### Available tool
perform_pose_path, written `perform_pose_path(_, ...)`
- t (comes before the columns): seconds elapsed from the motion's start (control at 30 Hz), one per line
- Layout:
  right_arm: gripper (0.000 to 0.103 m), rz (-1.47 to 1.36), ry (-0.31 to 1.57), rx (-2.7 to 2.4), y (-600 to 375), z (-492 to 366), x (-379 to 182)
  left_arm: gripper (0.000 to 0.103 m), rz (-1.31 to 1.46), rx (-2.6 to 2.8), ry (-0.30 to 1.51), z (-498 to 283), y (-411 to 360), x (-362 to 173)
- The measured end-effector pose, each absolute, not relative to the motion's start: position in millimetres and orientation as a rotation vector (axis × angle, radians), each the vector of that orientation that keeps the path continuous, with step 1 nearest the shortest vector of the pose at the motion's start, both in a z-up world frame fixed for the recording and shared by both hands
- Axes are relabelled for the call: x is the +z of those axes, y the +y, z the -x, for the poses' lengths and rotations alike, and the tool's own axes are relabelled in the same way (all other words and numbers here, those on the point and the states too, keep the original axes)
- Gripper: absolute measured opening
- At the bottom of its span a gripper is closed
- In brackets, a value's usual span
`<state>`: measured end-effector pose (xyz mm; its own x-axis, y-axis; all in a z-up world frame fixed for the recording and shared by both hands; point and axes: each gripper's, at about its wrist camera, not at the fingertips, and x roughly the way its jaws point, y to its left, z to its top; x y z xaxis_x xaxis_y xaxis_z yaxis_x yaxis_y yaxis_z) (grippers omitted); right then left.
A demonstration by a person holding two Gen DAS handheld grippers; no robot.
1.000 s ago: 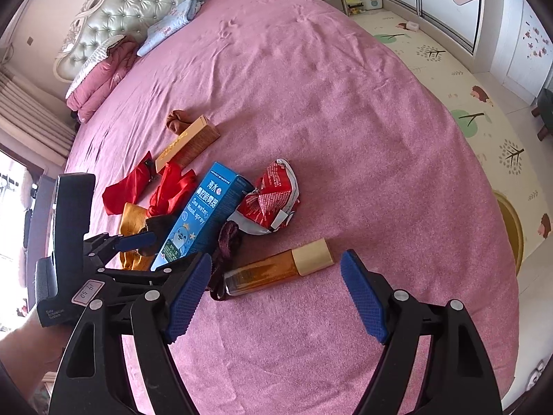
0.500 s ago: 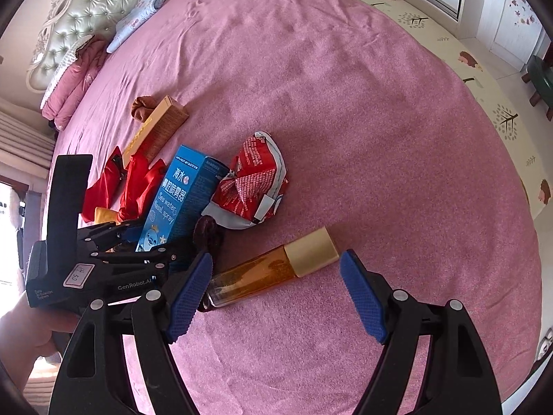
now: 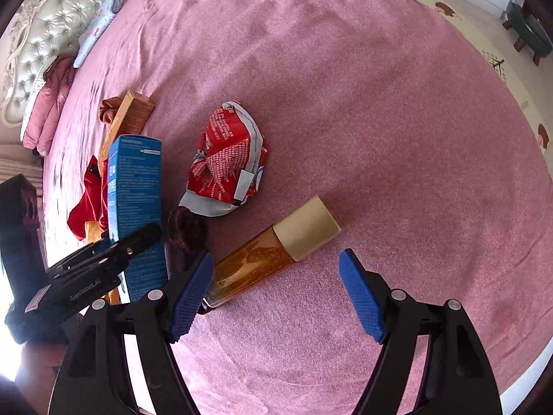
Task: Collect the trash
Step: 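Grasp the blue box with the left gripper while the right gripper grasps the amber bottle, then carry box and bottle over the yellow bin and open both grippers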
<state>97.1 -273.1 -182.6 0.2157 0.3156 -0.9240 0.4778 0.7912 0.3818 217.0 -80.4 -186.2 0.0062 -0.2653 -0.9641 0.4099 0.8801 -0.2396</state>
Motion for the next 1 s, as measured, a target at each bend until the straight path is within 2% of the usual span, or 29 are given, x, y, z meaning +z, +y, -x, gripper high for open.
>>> perform_pose_path(0.23, 0.066, -0.870, 1.441, -0.231, -268.5, -100.7, -205.3, 0.048, -0.055, -0.524, 1.443, -203.1, -68.6, -164.5)
perform_pose_path(0.37, 0.068, -0.813, 1.477, -0.294, -260.6, -108.1, -217.1, 0.048, -0.031, -0.496, 1.439, -195.4, -56.1, -158.5)
perform_pose_path(0.43, 0.061, -0.708, 1.494, -0.297, -250.4, -111.4, -213.9, 0.048, -0.022, -0.483, 1.440, -191.4, -49.3, -155.7)
perform_pose_path(0.5, 0.049, -0.588, 1.485, -0.254, -243.5, -107.3, -206.6, 0.048, -0.007, -0.479, 1.443, -185.0, -42.6, -152.3)
perform_pose_path(0.67, 0.033, -0.608, 1.470, -0.138, -263.5, -86.3, -201.5, 0.048, 0.014, -0.467, 1.451, -170.7, -47.9, -147.9)
perform_pose_path(1.0, 0.032, -0.725, 1.366, -0.006, -329.5, -28.6, -162.3, 0.048, -0.003, -0.522, 1.458, -127.2, -95.4, -134.9)
